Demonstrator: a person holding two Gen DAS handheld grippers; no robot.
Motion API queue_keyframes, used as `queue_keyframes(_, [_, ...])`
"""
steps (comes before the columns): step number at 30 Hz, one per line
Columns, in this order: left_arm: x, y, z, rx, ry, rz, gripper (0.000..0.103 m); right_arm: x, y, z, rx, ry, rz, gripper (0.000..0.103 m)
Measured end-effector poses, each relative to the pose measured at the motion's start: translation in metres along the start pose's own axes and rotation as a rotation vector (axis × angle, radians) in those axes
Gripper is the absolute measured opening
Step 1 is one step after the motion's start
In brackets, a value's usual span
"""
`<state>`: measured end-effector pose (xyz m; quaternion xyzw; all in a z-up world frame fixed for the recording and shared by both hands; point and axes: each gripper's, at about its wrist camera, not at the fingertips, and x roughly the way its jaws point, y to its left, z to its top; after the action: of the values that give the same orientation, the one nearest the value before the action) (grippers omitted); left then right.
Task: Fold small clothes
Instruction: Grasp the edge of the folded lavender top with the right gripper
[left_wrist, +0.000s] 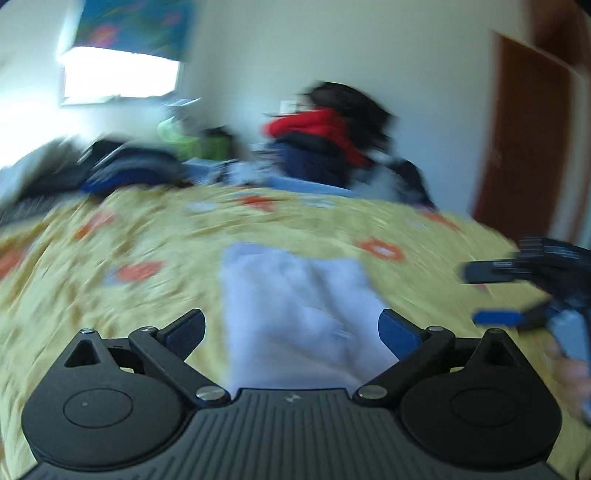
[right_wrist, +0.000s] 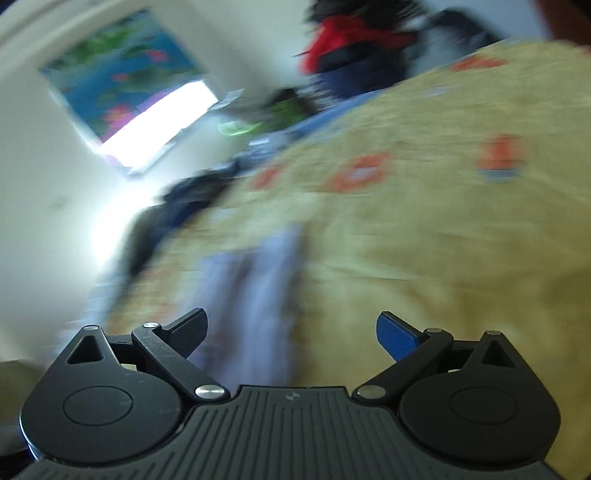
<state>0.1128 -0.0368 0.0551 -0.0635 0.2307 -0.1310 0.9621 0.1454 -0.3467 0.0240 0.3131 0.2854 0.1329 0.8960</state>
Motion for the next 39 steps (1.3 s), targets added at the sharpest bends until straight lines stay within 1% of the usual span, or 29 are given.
queue_keyframes(1, [0.008, 0.017, 0.002, -0.078, 0.009, 0.016, 0.101, 0.01, 0.008, 0.007, 0.026, 0.052, 0.077, 0.095])
queue_keyframes(2, [0.015, 0.034, 0.001, -0.156, 0.011, 0.038, 0.101, 0.025, 0.013, 0.012, 0.076, 0.132, 0.158, 0.095])
queue_keyframes(3, [0.021, 0.049, -0.002, -0.229, 0.011, 0.075, 0.101, 0.045, 0.015, 0.016, 0.153, 0.23, 0.237, 0.089])
queue_keyframes(4, [0.026, 0.062, -0.005, -0.289, 0.005, 0.109, 0.101, 0.067, 0.014, 0.018, 0.243, 0.317, 0.294, 0.084])
queue_keyframes(5, [0.028, 0.073, -0.01, -0.335, -0.007, 0.138, 0.101, 0.087, 0.011, 0.018, 0.327, 0.375, 0.322, 0.071])
queue_keyframes(6, [0.029, 0.081, -0.016, -0.359, -0.016, 0.159, 0.101, 0.104, 0.009, 0.019, 0.379, 0.411, 0.317, 0.062])
queue_keyframes(7, [0.027, 0.089, -0.022, -0.372, -0.018, 0.179, 0.101, 0.119, 0.008, 0.019, 0.392, 0.433, 0.288, 0.06])
queue_keyframes(9, [0.026, 0.099, -0.038, -0.393, -0.019, 0.178, 0.101, 0.141, 0.005, 0.021, 0.413, 0.473, 0.197, 0.06])
queue_keyframes(10, [0.024, 0.108, -0.041, -0.442, -0.01, 0.152, 0.101, 0.152, 0.003, 0.02, 0.431, 0.509, 0.189, 0.06])
queue_keyframes(11, [0.021, 0.115, -0.043, -0.47, -0.035, 0.131, 0.101, 0.16, 0.002, 0.019, 0.442, 0.533, 0.179, 0.059])
queue_keyframes(13, [0.019, 0.121, -0.046, -0.501, -0.046, 0.123, 0.101, 0.168, 0.005, 0.015, 0.441, 0.548, 0.153, 0.061])
queue_keyframes(15, [0.021, 0.12, -0.045, -0.49, -0.046, 0.111, 0.103, 0.176, 0.009, 0.01, 0.463, 0.576, 0.175, 0.063])
queue_keyframes(17, [0.027, 0.117, -0.043, -0.469, -0.036, 0.101, 0.103, 0.184, 0.014, 0.006, 0.476, 0.597, 0.19, 0.063])
queue_keyframes(19, [0.028, 0.115, -0.043, -0.459, -0.028, 0.084, 0.103, 0.191, 0.019, 0.007, 0.457, 0.606, 0.195, 0.049])
queue_keyframes(20, [0.029, 0.116, -0.043, -0.459, -0.027, 0.081, 0.103, 0.194, 0.022, 0.006, 0.431, 0.604, 0.177, 0.023])
queue_keyframes(21, [0.029, 0.116, -0.044, -0.462, -0.029, 0.077, 0.103, 0.194, 0.023, 0.005, 0.399, 0.604, 0.155, 0.017])
queue_keyframes(23, [0.029, 0.117, -0.045, -0.471, -0.033, 0.07, 0.103, 0.194, 0.031, 0.005, 0.332, 0.588, 0.135, 0.017])
queue_keyframes(25, [0.028, 0.118, -0.045, -0.476, -0.035, 0.065, 0.103, 0.189, 0.043, 0.014, 0.251, 0.579, 0.135, 0.017])
queue_keyframes(29, [0.028, 0.118, -0.045, -0.473, -0.034, 0.068, 0.103, 0.153, 0.072, 0.051, 0.078, 0.521, 0.177, 0.017])
queue_keyframes(31, [0.029, 0.118, -0.045, -0.469, -0.031, 0.068, 0.103, 0.14, 0.071, 0.06, 0.009, 0.51, 0.143, 0.017])
queue_keyframes(32, [0.029, 0.117, -0.044, -0.466, -0.03, 0.067, 0.103, 0.137, 0.062, 0.057, -0.01, 0.521, 0.104, 0.016])
queue_keyframes(33, [0.03, 0.116, -0.044, -0.461, -0.028, 0.066, 0.103, 0.139, 0.049, 0.051, -0.023, 0.539, 0.046, 0.016])
queue_keyframes(34, [0.03, 0.115, -0.043, -0.454, -0.024, 0.063, 0.103, 0.142, 0.03, 0.042, -0.012, 0.559, -0.012, 0.016])
queue_keyframes(35, [0.031, 0.114, -0.042, -0.444, -0.019, 0.059, 0.103, 0.146, 0.011, 0.033, 0.019, 0.572, -0.041, 0.017])
queue_keyframes(36, [0.031, 0.112, -0.041, -0.433, -0.012, 0.054, 0.103, 0.142, -0.004, 0.029, 0.068, 0.54, -0.002, 0.017])
queue_keyframes(37, [0.033, 0.109, -0.039, -0.413, 0.005, 0.043, 0.103, 0.139, -0.015, 0.029, 0.135, 0.527, 0.025, 0.014])
queue_keyframes(38, [0.034, 0.103, -0.036, -0.381, 0.027, 0.04, 0.103, 0.136, -0.019, 0.03, 0.178, 0.513, 0.036, 0.012])
queue_keyframes(39, [0.033, 0.095, -0.032, -0.339, 0.036, 0.029, 0.103, 0.133, -0.019, 0.031, 0.181, 0.505, 0.042, 0.022])
